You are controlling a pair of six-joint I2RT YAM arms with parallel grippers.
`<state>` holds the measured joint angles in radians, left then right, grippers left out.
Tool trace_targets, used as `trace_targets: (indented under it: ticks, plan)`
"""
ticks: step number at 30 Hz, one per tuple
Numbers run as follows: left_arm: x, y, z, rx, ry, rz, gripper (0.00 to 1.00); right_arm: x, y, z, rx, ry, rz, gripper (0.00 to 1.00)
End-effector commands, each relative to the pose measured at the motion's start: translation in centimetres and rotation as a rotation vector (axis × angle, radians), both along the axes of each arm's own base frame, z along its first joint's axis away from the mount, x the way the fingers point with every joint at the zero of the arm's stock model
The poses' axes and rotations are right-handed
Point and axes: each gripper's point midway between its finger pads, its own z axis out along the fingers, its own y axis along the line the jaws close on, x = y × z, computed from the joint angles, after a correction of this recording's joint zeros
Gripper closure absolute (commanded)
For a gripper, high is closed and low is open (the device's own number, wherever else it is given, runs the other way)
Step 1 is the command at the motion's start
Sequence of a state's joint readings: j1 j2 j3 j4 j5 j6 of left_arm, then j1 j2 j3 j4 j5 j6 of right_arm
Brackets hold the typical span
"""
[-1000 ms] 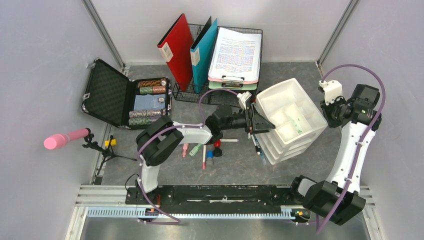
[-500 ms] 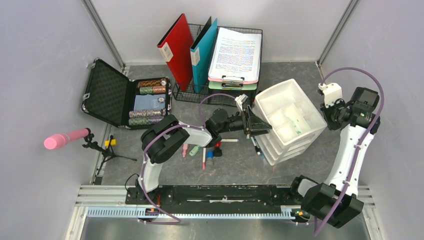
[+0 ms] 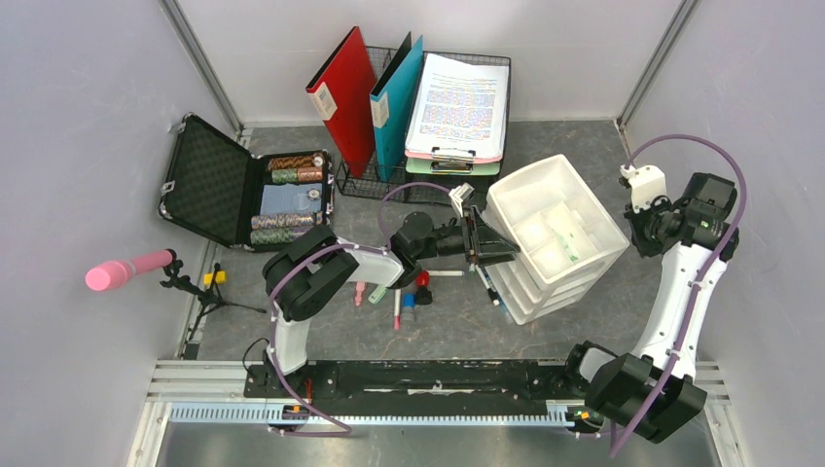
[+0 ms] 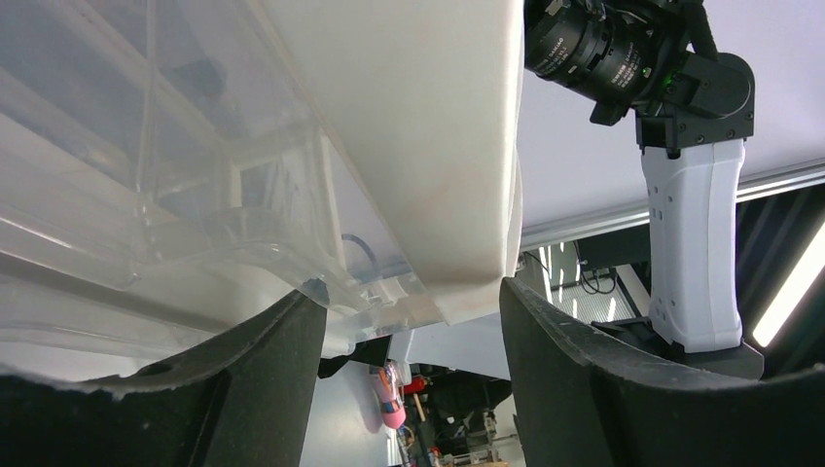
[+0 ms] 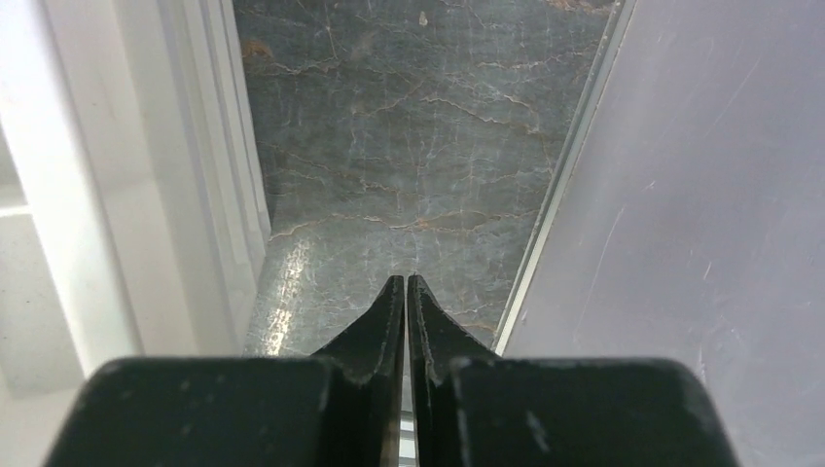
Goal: Organize the desk
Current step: Move the storage box to the center of the board, then open the drawer in the storage box.
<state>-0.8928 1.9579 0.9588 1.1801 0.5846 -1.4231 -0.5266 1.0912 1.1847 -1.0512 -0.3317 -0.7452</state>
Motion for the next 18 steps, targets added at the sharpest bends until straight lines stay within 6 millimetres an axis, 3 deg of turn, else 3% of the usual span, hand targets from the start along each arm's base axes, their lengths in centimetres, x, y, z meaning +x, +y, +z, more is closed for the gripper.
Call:
trace_targets:
  ticks: [1, 7, 13, 18]
  plan:
    - [-0.6, 1.3, 5.0, -0.117, -0.115, -0.012, 0.3, 0.6, -0.5, 0.9, -0.013, -0.04, -0.02, 0.93]
    - [0.1, 1.1, 3.8, -0.088, -0.115, -0.001, 0.3, 0.8, -0.4, 1.8, -0.017, -0.062, -0.01, 0.94]
    - [0.8, 0.5, 2.4, -0.058, -0.117, 0.015, 0.31, 0.8, 1.2, 2.7, 0.036, -0.069, 0.068, 0.94]
    - [1.4, -0.2, 1.8, -0.057, -0.108, 0.013, 0.31, 0.8, 2.1, 4.0, 0.069, -0.084, 0.098, 0.74]
